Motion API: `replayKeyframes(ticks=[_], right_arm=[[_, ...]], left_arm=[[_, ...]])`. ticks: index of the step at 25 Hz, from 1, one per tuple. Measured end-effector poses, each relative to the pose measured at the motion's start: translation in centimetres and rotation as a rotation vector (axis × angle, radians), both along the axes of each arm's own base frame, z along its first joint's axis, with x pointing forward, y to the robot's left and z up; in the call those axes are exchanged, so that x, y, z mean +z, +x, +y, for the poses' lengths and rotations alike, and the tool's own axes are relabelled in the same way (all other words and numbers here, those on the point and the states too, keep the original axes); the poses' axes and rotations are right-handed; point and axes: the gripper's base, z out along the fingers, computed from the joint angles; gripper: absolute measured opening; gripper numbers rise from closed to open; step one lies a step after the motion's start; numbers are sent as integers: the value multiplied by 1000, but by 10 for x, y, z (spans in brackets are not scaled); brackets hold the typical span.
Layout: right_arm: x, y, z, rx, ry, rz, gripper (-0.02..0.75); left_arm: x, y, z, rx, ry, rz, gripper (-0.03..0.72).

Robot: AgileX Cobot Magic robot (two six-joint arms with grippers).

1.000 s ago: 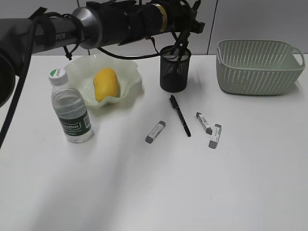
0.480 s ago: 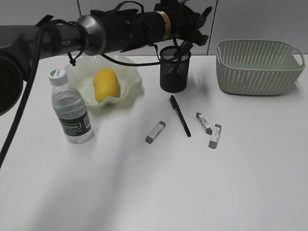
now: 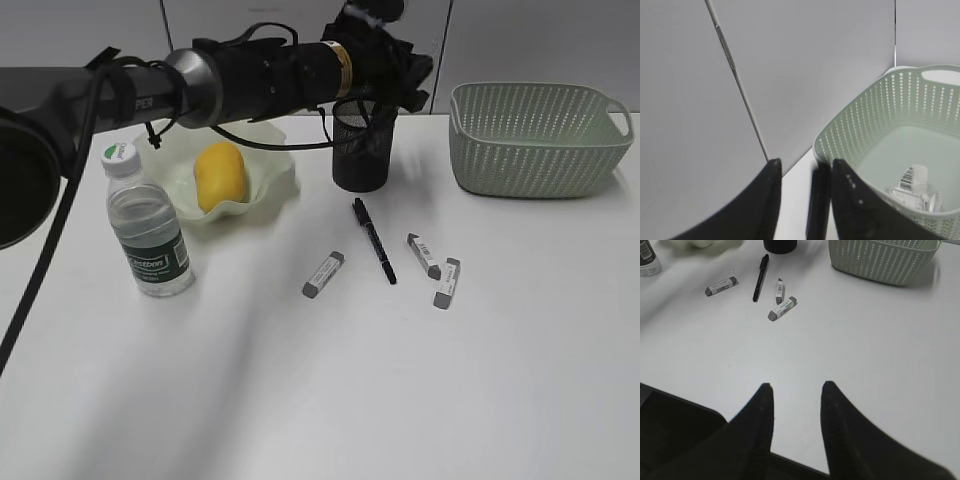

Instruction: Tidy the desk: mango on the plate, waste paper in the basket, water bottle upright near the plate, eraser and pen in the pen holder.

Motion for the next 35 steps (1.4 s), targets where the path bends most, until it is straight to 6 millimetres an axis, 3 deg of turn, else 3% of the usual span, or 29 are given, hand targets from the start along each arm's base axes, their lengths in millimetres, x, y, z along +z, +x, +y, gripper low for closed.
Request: replayKeyframes(ticks=[3,9,13,16,19,21,24,27,28,31,35], right_arm=[[0,0,0,0,0,0,268],[0,0,0,0,0,0,268],[0,0,0,0,0,0,268],[0,0,0,0,0,0,268],[0,0,0,0,0,0,268],[0,0,0,0,0,0,268],[0,0,0,0,0,0,268],[0,0,0,0,0,0,268],[0,0,0,0,0,0,268],[0,0,0,0,0,0,268],[0,0,0,0,0,0,268]], left_arm=[[0,0,0,0,0,0,349],[7,-1,1,1,-6,-10,379],[56,-11,1,64,-107,21,367],[118,-37,3,201,-169,36,308],[158,-74,7,341,-58,0,245],[167,-99,12,396,110,2,229],[167,-125,35,436,301,193,221],[170,-150,71,454,381,353,220],[179,-163,85,455,379,363,220],[192,-211,133,466,351,395,220],[177,-285,204,478,311,477,257]])
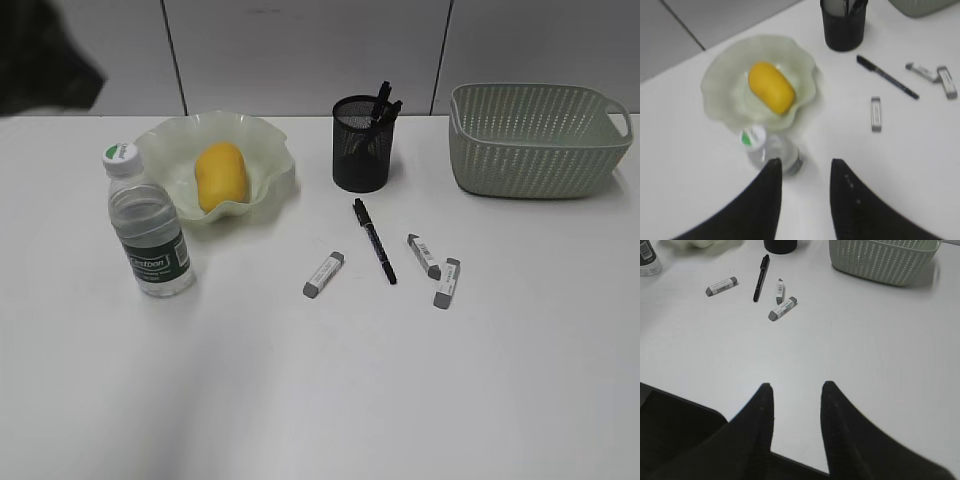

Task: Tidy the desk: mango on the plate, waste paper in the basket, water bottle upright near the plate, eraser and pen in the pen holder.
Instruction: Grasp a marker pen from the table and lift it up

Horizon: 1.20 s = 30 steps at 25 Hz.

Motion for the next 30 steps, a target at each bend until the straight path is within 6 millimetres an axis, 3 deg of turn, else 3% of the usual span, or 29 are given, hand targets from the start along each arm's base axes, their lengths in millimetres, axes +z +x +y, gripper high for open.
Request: replayKeyframes(ticks=[6,12,18,25,30], right_arm=[[0,0,0,0,-1,0,268],[0,0,0,0,0,0,268],[0,0,0,0,0,-1,268],[0,0,0,0,0,-1,268],[6,12,7,9,-1,37,268]], left_arm=[[-26,-102,94,3,-215,-51,371],[-67,-153,140,-69,-264,-122,484],[-77,-175,159,-107,-339,-196,527],[-78,-177,159,-112,-355,-192,527],[-78,-180,159,40,-342,-218,527]])
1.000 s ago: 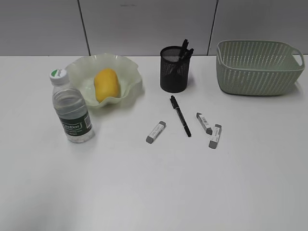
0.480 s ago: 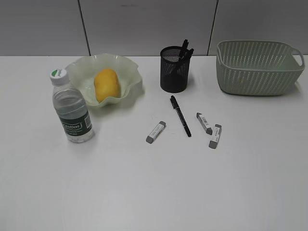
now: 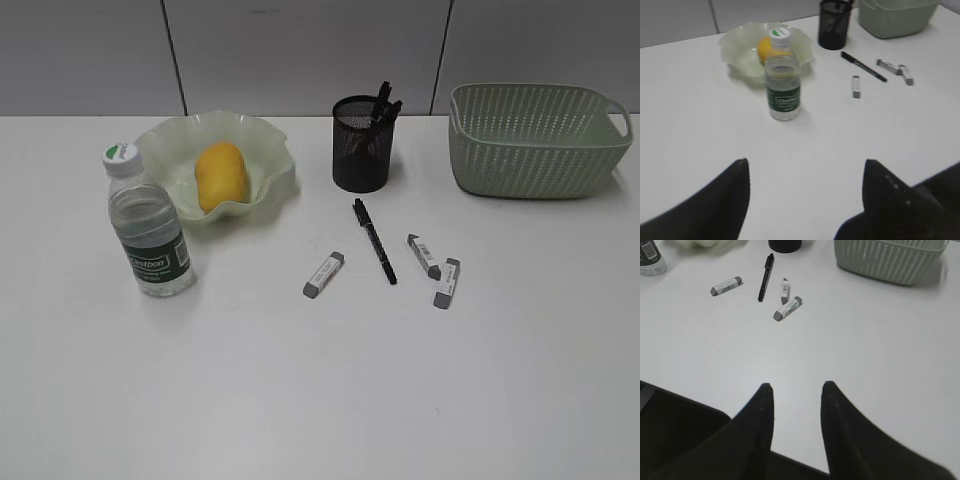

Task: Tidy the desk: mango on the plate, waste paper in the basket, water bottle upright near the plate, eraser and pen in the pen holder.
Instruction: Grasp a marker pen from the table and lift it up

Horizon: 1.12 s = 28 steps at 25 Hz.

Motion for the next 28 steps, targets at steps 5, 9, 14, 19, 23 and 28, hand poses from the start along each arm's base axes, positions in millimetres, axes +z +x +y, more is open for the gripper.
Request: replayKeyframes(ticks=[5,9,14,19,23,28], right_arm=[[3,69,32,4,-54,109,268],[-28,143,68,7,-117,268,269],[-64,230,109,4,-179,421,396],[-104,306,147,-5,-206,546,470],[-125,351,176,15,-227,598,477],[-143,391,203,35,-222,609,474]], left_arm=[[0,-5,-1,282,-1,0,527],[0,-7,-2,425,-1,0,519],[0,-7,-2,436,-2,1,484],[0,-7,-2,436,-2,1,452],[0,-7,-2,436,-2,1,407],[0,-7,-2,435,-1,1,370]])
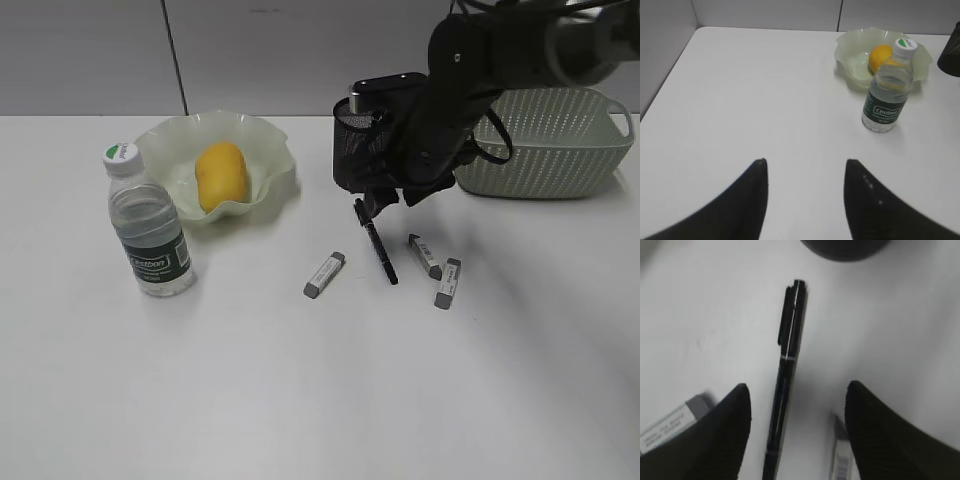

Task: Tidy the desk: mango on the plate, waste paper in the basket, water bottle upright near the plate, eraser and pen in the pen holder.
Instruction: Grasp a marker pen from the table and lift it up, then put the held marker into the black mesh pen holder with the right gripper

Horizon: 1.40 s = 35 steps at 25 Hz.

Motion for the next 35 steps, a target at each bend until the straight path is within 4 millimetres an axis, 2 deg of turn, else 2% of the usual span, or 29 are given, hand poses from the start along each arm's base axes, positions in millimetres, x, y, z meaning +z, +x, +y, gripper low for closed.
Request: replayKeyframes(ticks=[4,9,11,15,17,20,23,26,28,29,31,32,35], right_arm=[[-20,18,10,2,2,19,443],[-45,25,16,0,6,53,386],[-47,26,17,-1,7,55,333],[-48,27,17,-1,8,54,111],[-45,27,18,9,12,52,113],[-24,21,19,35,40,67,113],[38,15,22,80,140,-34,113],[106,10,21,119,244,-304,113],[140,11,15,89,297,-545,113],[150,14,12,57,322,-668,113],[152,20,6,-12,356,-850,113],[143,24,5,-40,358,-919,113],[101,39,2,-103,341,-1027,113]], left_arm=[[0,0,0,0,0,0,343],[0,0,0,0,0,0,299],[0,0,0,0,0,0,283],[0,0,0,0,0,0,263],[0,0,0,0,0,0,259],[0,0,0,0,0,0,258],[0,0,0,0,0,0,256],[0,0,0,0,0,0,252],[0,0,0,0,0,0,244],[0,0,0,0,0,0,241],[0,0,0,0,0,0,239],[0,0,0,0,0,0,238],[0,0,0,0,0,0,236]])
